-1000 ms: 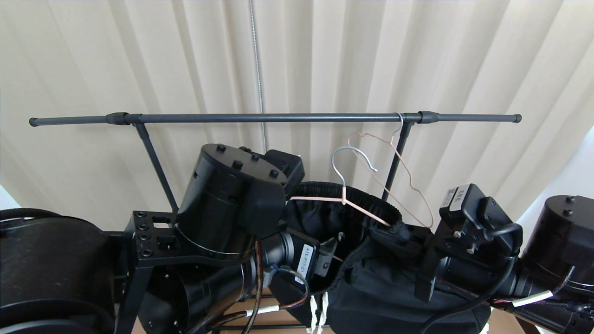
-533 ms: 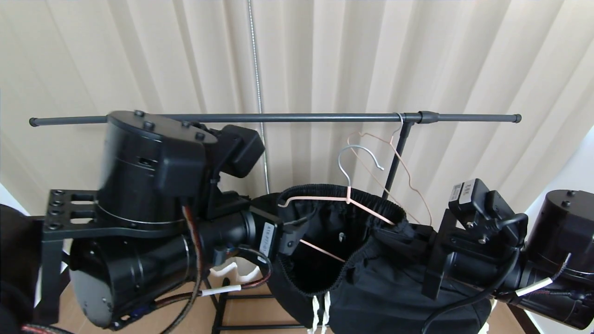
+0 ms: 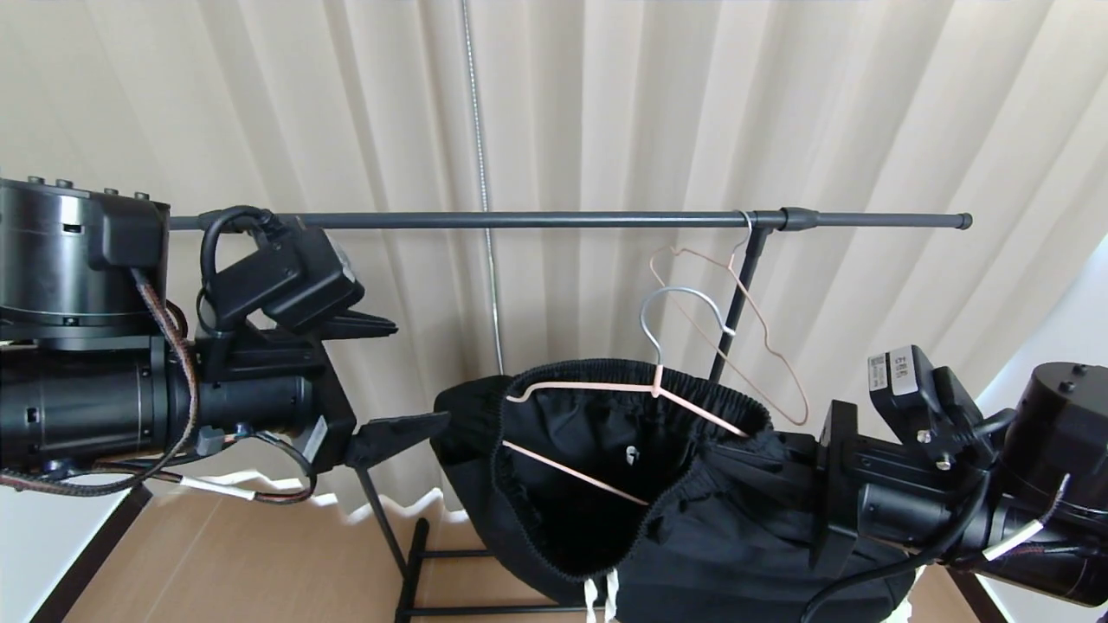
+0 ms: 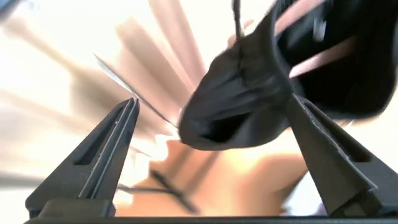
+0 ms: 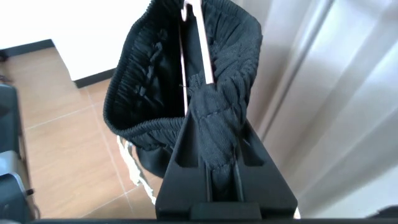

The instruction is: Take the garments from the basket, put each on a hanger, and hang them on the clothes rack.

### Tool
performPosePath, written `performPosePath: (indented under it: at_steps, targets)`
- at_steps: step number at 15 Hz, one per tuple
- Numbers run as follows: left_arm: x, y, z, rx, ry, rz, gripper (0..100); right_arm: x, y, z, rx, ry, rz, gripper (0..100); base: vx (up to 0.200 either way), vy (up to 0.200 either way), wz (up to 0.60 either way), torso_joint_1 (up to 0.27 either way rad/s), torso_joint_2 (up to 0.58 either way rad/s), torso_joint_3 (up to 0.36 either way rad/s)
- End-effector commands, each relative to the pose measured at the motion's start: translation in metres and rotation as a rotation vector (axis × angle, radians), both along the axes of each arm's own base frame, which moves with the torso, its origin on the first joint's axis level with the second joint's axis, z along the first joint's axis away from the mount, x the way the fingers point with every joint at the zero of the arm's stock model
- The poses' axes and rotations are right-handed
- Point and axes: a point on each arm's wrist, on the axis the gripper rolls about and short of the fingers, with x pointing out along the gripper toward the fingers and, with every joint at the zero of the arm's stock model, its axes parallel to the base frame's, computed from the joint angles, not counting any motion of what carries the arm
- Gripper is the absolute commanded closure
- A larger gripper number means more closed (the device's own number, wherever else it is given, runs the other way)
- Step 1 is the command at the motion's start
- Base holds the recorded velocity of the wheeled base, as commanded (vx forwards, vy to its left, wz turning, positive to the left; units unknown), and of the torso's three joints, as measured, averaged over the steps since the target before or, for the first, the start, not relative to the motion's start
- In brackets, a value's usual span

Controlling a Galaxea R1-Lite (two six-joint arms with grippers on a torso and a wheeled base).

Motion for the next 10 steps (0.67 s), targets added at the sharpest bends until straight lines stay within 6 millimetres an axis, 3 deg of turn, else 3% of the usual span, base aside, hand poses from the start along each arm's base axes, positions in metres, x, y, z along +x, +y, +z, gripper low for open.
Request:
performPosePath:
  at_steps: [1, 2, 5, 6, 10]
  targets:
    - [0.015, 0.007, -0.016, 0.041, 0.035, -0.009, 0, 0.001, -0.001, -0.007, -0.012, 0.024, -0.002, 100, 0.000, 0.000, 0.00, 0.000, 0.00, 0.000]
    - [0.029, 0.007, -0.033, 0.141, -0.018, -0.152, 0, 0.001, -0.004, -0.008, 0.002, 0.022, 0.031, 100, 0.000, 0.000, 0.00, 0.000, 0.00, 0.000]
    - [0.038, 0.000, -0.047, 0.162, 0.001, -0.223, 0, 0.000, -0.006, -0.008, 0.010, 0.036, 0.055, 100, 0.000, 0.000, 0.00, 0.000, 0.00, 0.000]
    - [0.036, -0.012, -0.052, 0.173, 0.007, -0.274, 0, -0.001, -0.006, -0.008, 0.013, 0.036, 0.074, 100, 0.000, 0.000, 0.00, 0.000, 0.00, 0.000]
    - [0.039, -0.032, -0.050, 0.164, -0.007, -0.335, 0, -0.004, -0.008, -0.010, 0.014, 0.048, 0.113, 100, 0.000, 0.000, 0.00, 0.000, 0.00, 0.000]
